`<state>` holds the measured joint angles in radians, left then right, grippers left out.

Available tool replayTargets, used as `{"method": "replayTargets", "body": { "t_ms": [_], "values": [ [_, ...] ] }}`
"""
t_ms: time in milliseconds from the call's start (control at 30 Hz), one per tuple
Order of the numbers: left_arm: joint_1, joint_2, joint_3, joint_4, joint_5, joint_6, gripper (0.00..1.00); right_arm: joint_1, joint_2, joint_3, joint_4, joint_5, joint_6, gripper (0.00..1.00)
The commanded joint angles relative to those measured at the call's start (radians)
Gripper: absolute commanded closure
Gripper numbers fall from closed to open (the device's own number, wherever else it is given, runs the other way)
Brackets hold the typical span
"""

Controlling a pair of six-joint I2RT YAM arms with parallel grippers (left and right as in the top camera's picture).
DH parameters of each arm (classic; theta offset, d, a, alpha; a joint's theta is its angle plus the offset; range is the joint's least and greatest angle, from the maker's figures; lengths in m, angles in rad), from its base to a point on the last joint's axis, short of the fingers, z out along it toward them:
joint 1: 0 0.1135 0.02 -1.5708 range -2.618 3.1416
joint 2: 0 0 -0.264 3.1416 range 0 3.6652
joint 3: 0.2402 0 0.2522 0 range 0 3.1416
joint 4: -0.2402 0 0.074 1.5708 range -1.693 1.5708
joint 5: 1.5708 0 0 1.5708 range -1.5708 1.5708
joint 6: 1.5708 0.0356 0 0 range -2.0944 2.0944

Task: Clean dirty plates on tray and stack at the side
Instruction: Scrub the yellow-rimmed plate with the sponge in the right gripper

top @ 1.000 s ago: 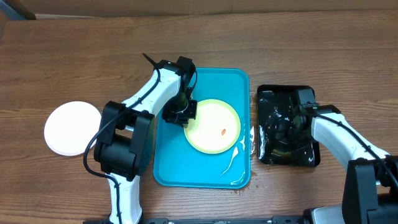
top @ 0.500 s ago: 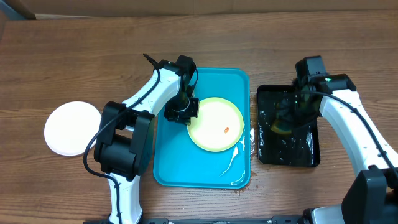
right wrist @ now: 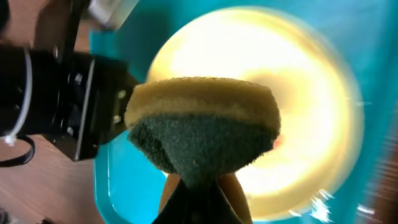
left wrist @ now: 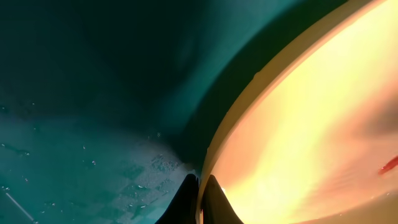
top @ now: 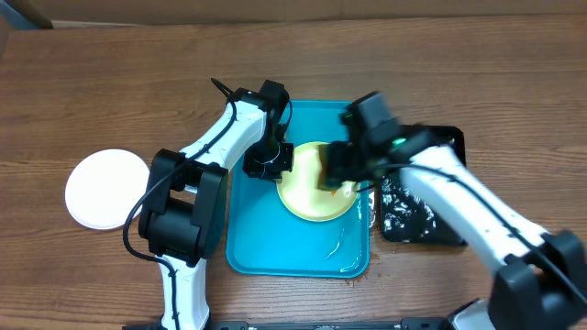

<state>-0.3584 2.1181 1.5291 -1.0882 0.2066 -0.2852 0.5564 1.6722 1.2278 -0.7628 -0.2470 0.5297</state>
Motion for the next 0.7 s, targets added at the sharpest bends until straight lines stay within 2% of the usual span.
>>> {"method": "replayTargets", "body": {
  "t_ms": [0, 167, 333, 467, 667],
  "values": [
    [-0.002, -0.027, -0.009, 0.000, 0.003, -0.014, 0.96, 0.079, 0.093, -0.029, 0.061, 0.123, 0.166, 0.96],
    [-0.002, -0.027, -0.009, -0.008, 0.003, -0.014, 0.96, 0.110, 0.193, -0.029, 0.090, 0.230, 0.287, 0.96],
    [-0.002, -0.027, -0.009, -0.011, -0.005, -0.014, 0.96, 0.090, 0.241, -0.029, 0.078, 0.259, 0.314, 0.96],
    [-0.002, -0.027, -0.009, -0.010, -0.008, -0.014, 0.96, 0.045, 0.253, -0.029, -0.027, 0.341, 0.415, 0.96],
    [-0.002, -0.027, -0.009, -0.011, -0.028, -0.017, 0.96, -0.050, 0.253, -0.029, -0.120, 0.371, 0.416, 0.96]
  ]
}}
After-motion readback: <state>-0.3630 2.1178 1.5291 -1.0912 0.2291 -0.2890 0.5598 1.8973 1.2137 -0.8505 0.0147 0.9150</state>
